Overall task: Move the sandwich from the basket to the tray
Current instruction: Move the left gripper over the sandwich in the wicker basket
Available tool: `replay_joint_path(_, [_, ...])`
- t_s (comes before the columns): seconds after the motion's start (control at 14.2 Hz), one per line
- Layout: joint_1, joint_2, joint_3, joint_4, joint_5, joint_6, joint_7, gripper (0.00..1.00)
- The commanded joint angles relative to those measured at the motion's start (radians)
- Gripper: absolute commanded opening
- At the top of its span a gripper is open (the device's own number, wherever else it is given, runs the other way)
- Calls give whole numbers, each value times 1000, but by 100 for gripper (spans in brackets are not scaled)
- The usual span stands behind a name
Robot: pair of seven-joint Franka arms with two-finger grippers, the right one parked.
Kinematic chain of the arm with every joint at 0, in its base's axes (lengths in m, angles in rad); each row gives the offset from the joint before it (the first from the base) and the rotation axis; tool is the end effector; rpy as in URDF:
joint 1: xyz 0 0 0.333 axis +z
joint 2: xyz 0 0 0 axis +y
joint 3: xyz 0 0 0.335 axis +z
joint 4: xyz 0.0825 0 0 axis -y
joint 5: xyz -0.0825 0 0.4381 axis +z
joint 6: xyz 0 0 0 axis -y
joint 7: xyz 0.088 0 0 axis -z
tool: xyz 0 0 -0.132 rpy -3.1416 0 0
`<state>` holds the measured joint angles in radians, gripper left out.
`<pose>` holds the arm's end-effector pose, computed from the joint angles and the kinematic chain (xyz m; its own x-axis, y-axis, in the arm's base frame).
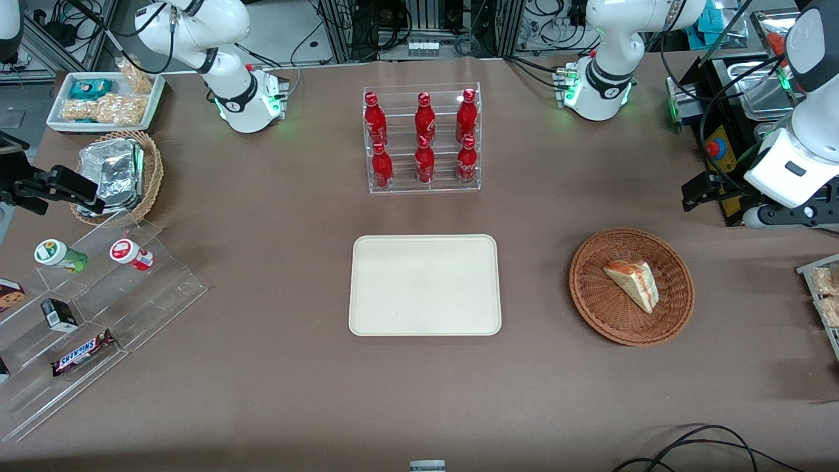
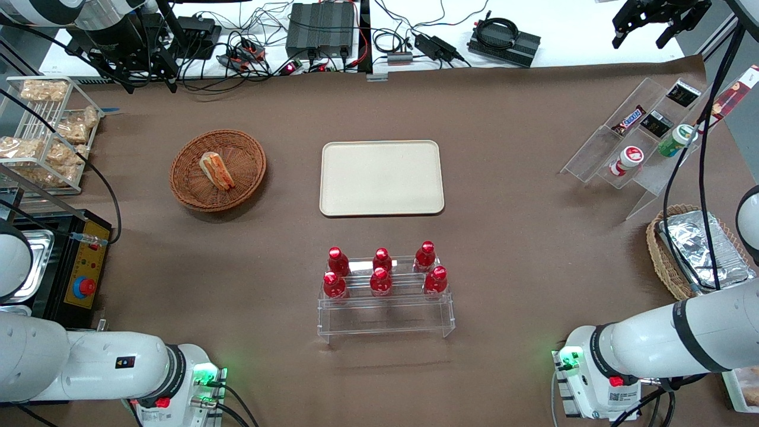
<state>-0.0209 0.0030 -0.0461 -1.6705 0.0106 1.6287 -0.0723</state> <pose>0.6085 -0.0395 0.5691 0.9990 0.0047 -0.0439 0.0041 -0.9999 -0.0136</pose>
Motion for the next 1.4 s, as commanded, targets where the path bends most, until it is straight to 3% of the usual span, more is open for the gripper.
replay_joint_path(0.0, [-5,2,0,9,40,0,11,100])
replay_joint_path(0.77, [-10,52,0,-69,40,28,-3,100])
replay_joint_path(1.12, [-5,135,2,-276,40,323,-14,100])
replay_joint_path(1.33, [-2,184,3,-340,42,460,-110,100])
